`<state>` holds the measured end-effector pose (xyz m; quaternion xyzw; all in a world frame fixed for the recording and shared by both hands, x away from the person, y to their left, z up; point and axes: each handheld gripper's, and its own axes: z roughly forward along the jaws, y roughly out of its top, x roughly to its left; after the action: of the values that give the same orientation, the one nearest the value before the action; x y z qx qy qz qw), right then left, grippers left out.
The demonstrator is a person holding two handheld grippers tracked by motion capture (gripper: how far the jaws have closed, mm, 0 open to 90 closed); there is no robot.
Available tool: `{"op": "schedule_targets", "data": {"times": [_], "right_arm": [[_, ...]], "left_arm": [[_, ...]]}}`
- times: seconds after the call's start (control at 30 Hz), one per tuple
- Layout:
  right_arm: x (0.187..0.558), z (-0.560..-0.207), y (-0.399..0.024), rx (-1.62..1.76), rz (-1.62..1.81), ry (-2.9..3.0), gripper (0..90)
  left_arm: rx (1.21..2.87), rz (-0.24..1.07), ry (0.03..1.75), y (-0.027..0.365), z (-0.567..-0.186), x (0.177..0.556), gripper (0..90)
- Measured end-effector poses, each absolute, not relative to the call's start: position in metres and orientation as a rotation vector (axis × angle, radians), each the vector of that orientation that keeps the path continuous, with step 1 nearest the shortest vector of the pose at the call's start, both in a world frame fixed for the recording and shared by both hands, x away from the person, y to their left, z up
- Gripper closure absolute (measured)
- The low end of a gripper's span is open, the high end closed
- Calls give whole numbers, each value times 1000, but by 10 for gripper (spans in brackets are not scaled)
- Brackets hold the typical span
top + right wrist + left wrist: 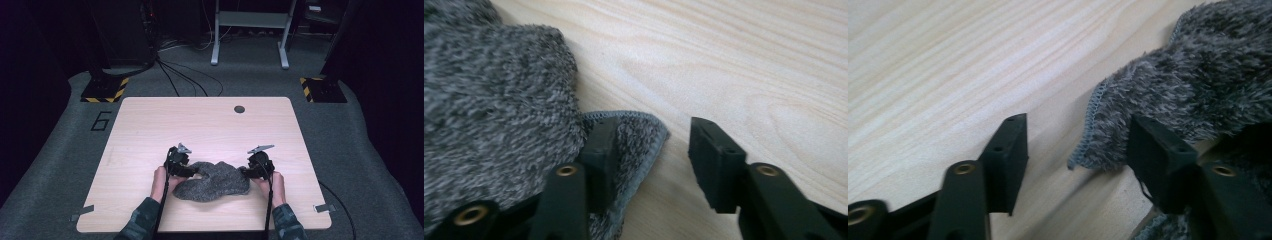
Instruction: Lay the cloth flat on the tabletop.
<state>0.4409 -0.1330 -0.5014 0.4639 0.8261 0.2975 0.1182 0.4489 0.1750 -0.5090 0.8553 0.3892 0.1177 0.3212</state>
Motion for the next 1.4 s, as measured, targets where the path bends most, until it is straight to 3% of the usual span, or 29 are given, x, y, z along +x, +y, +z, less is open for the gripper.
{"op": "schedule_targets", "data": {"times": [0.2, 0.33, 0.73, 1.4], "right_arm": [[440, -506, -132, 1357, 868, 2387, 789], [439, -507, -138, 1377, 900, 2375, 849], [418, -488, -161, 1379, 1044, 2226, 869], [406, -477, -161, 1332, 1083, 2203, 877]], "left_arm": [[2276, 311, 945, 168, -509, 442, 778], [2259, 326, 971, 173, -509, 441, 857], [2147, 401, 1000, 210, -489, 418, 871], [2170, 318, 1036, 227, -491, 415, 875]]}}
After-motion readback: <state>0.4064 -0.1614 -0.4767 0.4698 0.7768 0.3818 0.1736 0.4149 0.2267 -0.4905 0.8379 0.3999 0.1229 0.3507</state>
